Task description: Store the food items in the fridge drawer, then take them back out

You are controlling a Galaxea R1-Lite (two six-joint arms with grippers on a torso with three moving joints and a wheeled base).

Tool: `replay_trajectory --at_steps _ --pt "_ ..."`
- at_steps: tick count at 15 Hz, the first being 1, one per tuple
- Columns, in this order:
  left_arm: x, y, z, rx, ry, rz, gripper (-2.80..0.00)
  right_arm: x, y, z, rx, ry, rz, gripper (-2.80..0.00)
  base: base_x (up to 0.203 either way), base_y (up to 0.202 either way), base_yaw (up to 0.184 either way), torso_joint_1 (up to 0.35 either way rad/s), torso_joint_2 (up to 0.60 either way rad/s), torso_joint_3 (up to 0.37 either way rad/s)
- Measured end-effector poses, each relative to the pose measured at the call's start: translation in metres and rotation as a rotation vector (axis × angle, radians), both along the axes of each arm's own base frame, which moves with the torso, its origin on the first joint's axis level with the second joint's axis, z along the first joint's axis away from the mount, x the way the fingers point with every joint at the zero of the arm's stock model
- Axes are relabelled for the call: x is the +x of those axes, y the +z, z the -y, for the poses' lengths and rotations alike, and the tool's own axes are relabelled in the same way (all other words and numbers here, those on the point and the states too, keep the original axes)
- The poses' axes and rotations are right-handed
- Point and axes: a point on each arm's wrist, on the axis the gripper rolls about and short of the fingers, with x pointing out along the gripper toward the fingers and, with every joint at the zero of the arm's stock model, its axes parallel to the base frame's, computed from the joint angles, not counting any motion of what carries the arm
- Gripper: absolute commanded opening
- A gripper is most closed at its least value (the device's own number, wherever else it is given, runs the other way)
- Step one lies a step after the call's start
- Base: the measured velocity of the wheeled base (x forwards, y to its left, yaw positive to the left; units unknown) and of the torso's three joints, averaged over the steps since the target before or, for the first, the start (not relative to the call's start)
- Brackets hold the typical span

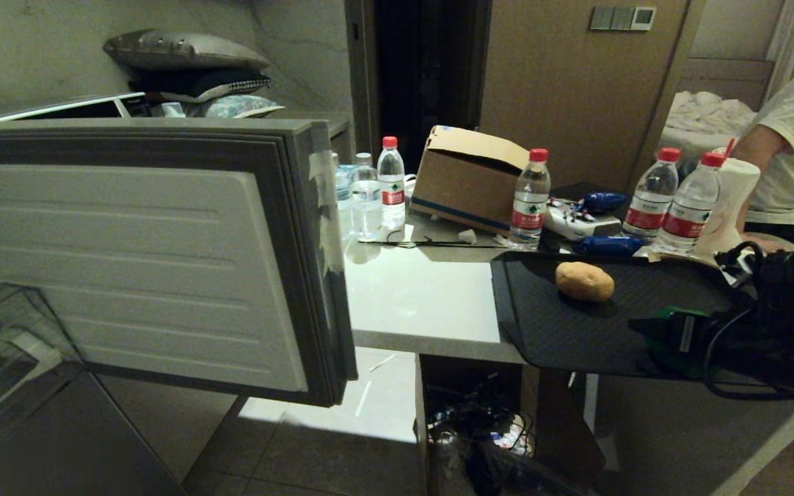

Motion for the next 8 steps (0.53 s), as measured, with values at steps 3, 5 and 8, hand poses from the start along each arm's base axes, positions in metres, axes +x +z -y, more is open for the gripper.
replay_trajectory --at_steps 3,5,8 --pt "0.0 0.0 0.0 0.0 0.0 0.0 -2.8 0.0025 -0.0028 -0.0001 -0.001 0.0 -0.01 0.0 0.0 0.0 0.0 0.0 0.0 0.0" --pt "0.0 0.0 0.0 0.0 0.0 0.0 -2.8 0.0031 -0.0039 -0.0001 0.0 0.0 -0.015 0.0 0.0 0.0 0.0 0.0 0.0 0.0" --pt "0.0 0.0 0.0 0.0 0.0 0.0 -2.8 0.0044 -0.0047 0.0001 -0.001 -0.001 -0.013 -2.8 0.0 0.0 0.0 0.0 0.0 0.0"
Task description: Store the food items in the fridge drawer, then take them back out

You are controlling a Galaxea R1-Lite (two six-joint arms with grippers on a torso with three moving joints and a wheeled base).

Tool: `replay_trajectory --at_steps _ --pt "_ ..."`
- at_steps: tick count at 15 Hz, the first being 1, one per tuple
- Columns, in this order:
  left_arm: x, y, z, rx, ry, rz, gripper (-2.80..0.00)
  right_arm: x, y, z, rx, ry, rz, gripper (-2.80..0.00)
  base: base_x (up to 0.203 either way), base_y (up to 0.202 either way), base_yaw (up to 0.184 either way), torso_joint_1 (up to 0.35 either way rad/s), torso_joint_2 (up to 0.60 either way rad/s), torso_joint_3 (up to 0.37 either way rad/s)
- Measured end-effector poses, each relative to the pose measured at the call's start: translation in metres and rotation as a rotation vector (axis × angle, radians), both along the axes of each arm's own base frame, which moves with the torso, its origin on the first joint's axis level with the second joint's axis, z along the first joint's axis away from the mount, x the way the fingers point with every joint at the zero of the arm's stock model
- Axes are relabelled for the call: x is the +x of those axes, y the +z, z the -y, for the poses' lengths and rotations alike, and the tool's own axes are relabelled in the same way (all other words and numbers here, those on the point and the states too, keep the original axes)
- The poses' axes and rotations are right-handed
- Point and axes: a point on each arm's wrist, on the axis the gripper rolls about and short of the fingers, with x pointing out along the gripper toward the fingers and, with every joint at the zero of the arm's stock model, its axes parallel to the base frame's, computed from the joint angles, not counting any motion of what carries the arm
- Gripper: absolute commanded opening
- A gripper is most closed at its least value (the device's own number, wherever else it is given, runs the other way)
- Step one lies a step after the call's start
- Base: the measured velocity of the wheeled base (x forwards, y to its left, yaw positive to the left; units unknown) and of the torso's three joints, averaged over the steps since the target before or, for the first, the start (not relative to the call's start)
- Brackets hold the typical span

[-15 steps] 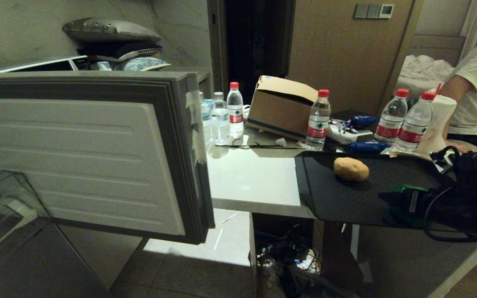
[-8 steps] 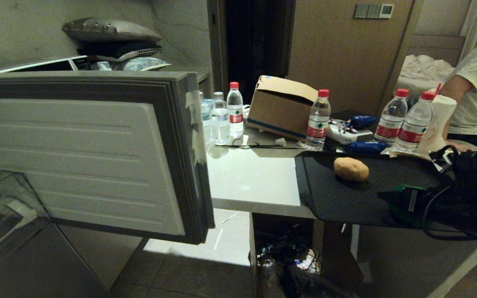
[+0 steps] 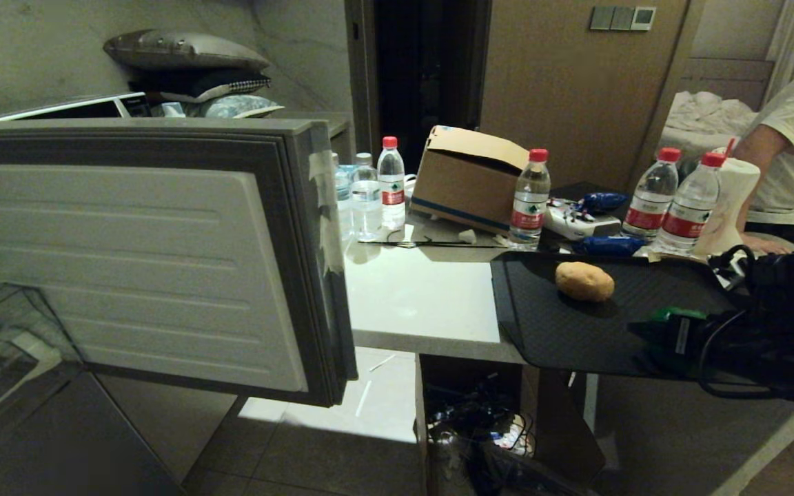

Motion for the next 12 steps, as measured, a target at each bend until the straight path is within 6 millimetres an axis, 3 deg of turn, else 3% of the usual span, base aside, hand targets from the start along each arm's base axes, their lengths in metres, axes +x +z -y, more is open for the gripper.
replay_trajectory --at_steps 7,12 --pt "0.0 0.0 0.0 0.0 0.0 0.0 -2.8 -0.004 0.0 0.0 0.01 -0.006 0.017 -2.8 0.0 0.0 0.0 0.0 0.0 0.0" --pt "0.0 0.0 0.0 0.0 0.0 0.0 -2.8 -0.038 0.017 0.0 0.001 0.007 0.089 -2.8 0.0 0.0 0.0 0.0 0.0 0.0"
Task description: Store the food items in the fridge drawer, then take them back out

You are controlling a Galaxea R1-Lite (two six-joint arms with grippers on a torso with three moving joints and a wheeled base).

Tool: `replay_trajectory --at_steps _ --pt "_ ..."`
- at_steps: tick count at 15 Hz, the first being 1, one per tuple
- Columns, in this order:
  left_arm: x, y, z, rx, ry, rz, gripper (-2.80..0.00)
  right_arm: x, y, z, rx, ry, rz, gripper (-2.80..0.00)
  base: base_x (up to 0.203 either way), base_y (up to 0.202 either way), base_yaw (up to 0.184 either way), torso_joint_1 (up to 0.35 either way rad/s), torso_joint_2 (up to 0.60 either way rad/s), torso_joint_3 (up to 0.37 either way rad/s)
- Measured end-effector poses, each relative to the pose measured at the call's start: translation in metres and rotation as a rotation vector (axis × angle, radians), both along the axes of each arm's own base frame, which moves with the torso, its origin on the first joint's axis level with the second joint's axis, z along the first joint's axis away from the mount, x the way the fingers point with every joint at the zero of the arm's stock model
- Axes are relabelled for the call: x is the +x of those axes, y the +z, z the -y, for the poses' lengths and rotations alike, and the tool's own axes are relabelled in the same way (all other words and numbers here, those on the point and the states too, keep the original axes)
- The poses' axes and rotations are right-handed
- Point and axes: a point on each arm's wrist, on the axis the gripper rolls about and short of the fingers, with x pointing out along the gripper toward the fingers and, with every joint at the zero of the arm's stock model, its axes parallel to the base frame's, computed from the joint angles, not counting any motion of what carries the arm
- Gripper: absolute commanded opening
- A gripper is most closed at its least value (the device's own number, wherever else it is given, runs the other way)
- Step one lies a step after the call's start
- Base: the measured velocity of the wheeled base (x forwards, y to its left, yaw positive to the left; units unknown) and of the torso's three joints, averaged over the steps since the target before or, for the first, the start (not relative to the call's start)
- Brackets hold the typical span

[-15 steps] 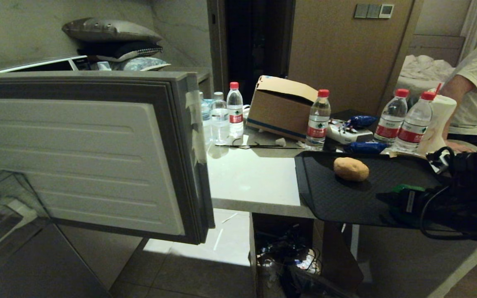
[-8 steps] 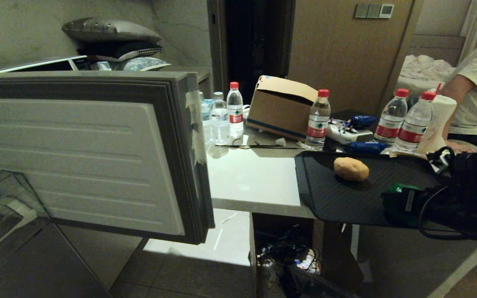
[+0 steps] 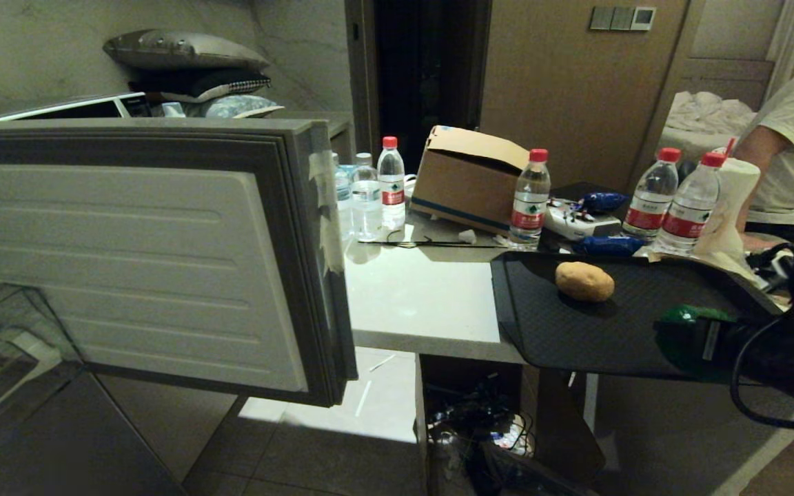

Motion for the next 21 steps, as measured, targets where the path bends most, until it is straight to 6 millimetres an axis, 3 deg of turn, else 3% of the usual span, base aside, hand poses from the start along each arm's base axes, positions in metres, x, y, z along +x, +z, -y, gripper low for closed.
replay_trajectory --at_steps 3,6,9,12,16,18,21 --pt "0.0 0.0 0.0 0.0 0.0 0.0 -2.8 -0.033 0.012 -0.001 0.014 0.042 0.072 -2.8 0.0 0.0 0.0 0.0 0.0 0.0" --pt "0.0 0.0 0.0 0.0 0.0 0.0 -2.8 -0.07 0.017 -0.015 0.037 0.177 0.145 -2.8 0.0 0.0 0.0 0.0 0.0 0.0" --pt "0.0 0.0 0.0 0.0 0.0 0.0 -2.8 -0.103 0.02 -0.027 0.051 0.313 0.194 -2.8 0.0 0.0 0.0 0.0 0.0 0.0" --pt "0.0 0.0 0.0 0.0 0.0 0.0 -2.8 -0.128 0.018 -0.025 0.058 0.366 0.185 -2.8 0.0 0.0 0.0 0.0 0.0 0.0" --pt "0.0 0.0 0.0 0.0 0.0 0.0 -2.8 -0.159 -0.001 -0.016 0.059 0.372 0.184 -2.8 0.0 0.0 0.0 0.0 0.0 0.0" --pt "0.0 0.0 0.0 0.0 0.0 0.0 -2.8 -0.168 -0.016 -0.014 0.071 0.393 0.226 -2.8 0.0 0.0 0.0 0.0 0.0 0.0" --pt "0.0 0.0 0.0 0.0 0.0 0.0 -2.8 -0.174 -0.023 -0.013 0.092 0.446 0.3 -2.8 0.0 0.0 0.0 0.0 0.0 0.0"
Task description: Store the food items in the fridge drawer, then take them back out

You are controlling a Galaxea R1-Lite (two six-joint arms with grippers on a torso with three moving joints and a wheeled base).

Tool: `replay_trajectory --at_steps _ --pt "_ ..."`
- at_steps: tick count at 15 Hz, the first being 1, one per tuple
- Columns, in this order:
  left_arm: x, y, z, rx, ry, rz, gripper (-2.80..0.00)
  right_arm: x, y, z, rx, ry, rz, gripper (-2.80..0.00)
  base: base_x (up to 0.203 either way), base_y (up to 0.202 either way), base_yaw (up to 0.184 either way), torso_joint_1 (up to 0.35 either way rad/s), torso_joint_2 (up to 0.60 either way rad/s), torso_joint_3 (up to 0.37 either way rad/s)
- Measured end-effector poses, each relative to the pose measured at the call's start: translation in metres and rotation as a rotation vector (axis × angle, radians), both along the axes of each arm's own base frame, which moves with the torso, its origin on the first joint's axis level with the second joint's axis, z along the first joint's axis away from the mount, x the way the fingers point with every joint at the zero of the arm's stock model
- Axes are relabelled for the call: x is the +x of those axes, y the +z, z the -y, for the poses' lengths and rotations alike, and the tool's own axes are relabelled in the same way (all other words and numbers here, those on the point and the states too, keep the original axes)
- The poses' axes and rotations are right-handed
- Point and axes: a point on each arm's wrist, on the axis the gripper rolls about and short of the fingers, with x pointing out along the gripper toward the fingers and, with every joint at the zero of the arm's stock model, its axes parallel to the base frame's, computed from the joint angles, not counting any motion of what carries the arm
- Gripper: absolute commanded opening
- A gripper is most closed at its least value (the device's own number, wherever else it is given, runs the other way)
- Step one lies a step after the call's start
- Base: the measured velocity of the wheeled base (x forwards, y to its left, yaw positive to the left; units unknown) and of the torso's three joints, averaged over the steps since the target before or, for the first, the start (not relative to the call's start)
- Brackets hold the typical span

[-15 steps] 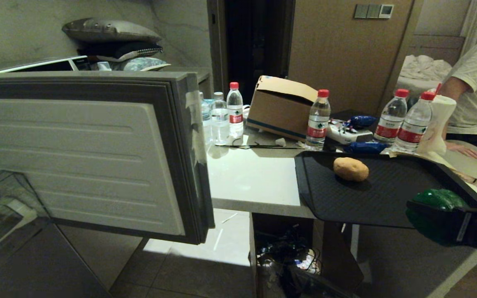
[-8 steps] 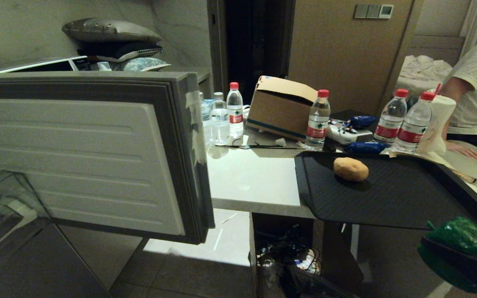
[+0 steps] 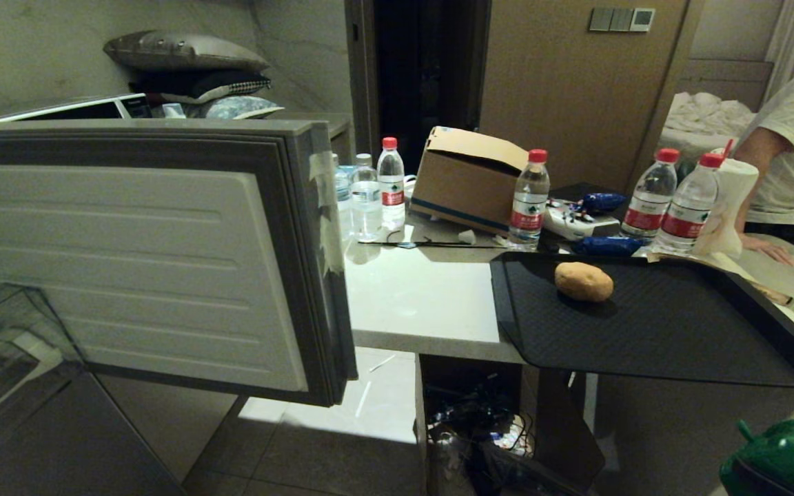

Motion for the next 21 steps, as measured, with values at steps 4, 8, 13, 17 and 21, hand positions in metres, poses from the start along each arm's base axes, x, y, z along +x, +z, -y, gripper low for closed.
replay_trajectory --at_steps 4,8,13,17,21 --pt "0.0 0.0 0.0 0.0 0.0 0.0 -2.8 -0.006 -0.008 0.002 -0.031 0.008 0.013 -2.8 0.0 0.0 0.0 0.0 0.0 0.0" --pt "0.0 0.0 0.0 0.0 0.0 0.0 -2.8 -0.009 -0.013 0.003 -0.037 0.007 0.013 -2.8 0.002 -0.005 0.05 0.001 0.0 0.0" --pt "0.0 0.0 0.0 0.0 0.0 0.0 -2.8 -0.009 -0.01 0.003 -0.049 0.014 0.036 -2.8 0.003 -0.008 0.173 0.002 0.0 0.004" --pt "0.0 0.0 0.0 0.0 0.0 0.0 -2.8 -0.009 -0.009 0.002 -0.05 0.021 0.037 -2.8 0.001 -0.008 0.175 0.004 0.0 0.0" --pt "0.0 0.0 0.0 0.0 0.0 0.0 -2.8 -0.009 -0.011 0.001 -0.052 0.056 0.032 -2.8 0.002 -0.009 0.175 0.001 0.0 0.0"
